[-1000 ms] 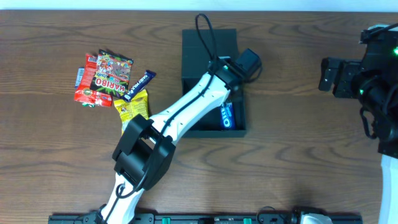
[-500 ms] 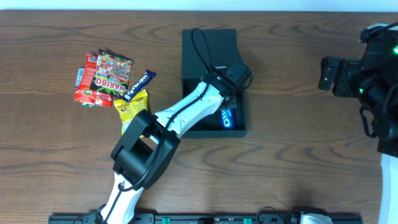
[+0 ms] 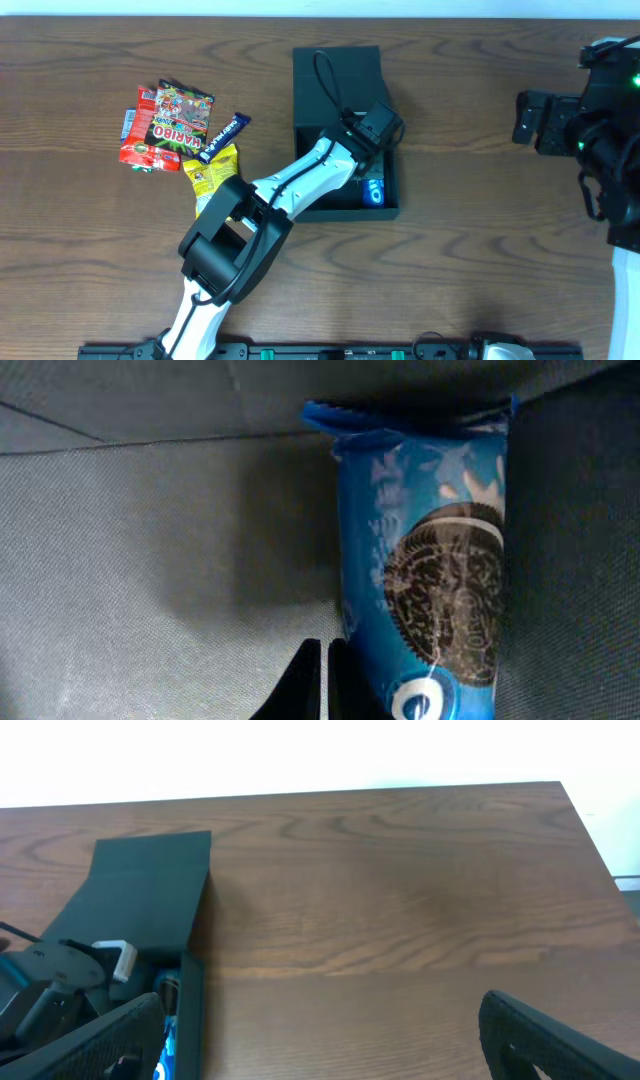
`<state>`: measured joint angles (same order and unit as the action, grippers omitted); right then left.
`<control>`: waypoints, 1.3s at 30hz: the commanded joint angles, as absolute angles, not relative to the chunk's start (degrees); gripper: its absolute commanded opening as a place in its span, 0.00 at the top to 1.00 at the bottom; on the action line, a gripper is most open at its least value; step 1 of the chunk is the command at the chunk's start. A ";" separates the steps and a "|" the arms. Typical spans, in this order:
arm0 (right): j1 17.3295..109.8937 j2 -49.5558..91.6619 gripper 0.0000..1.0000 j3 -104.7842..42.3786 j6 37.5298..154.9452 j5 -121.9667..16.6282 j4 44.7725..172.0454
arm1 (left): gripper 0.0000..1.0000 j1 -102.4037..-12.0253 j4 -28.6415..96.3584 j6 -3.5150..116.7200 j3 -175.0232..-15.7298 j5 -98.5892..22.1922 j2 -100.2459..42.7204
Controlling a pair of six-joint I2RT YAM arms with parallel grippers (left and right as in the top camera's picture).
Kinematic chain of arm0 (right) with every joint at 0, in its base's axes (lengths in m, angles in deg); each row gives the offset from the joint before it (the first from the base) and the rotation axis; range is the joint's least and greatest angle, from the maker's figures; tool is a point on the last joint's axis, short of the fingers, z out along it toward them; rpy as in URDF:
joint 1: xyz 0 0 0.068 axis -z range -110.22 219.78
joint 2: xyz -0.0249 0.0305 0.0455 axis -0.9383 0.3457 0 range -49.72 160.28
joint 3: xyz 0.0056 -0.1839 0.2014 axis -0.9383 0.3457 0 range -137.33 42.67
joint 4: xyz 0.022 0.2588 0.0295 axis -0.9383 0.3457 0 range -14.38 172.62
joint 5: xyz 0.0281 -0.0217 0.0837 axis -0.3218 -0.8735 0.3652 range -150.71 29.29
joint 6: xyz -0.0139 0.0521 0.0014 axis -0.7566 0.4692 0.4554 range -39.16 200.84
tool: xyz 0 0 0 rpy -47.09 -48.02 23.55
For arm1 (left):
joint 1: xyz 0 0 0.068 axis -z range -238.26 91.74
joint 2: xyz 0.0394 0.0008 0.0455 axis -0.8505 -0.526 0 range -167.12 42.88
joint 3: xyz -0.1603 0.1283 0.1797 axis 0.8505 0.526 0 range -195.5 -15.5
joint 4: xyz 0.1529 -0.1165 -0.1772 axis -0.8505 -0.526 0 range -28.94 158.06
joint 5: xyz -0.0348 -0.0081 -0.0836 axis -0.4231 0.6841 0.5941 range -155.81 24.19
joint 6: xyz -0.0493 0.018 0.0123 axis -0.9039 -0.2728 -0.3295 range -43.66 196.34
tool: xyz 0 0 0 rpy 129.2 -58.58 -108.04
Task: Pack container
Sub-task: 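Release the Oreo pack in the box and withdraw the left gripper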
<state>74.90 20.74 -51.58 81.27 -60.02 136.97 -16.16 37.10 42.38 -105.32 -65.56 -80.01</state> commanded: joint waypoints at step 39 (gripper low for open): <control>75.38 22.20 0.01 -50.36 82.01 -59.59 136.07 | 0.94 -22.04 30.37 54.03 -107.57 -84.54 -57.08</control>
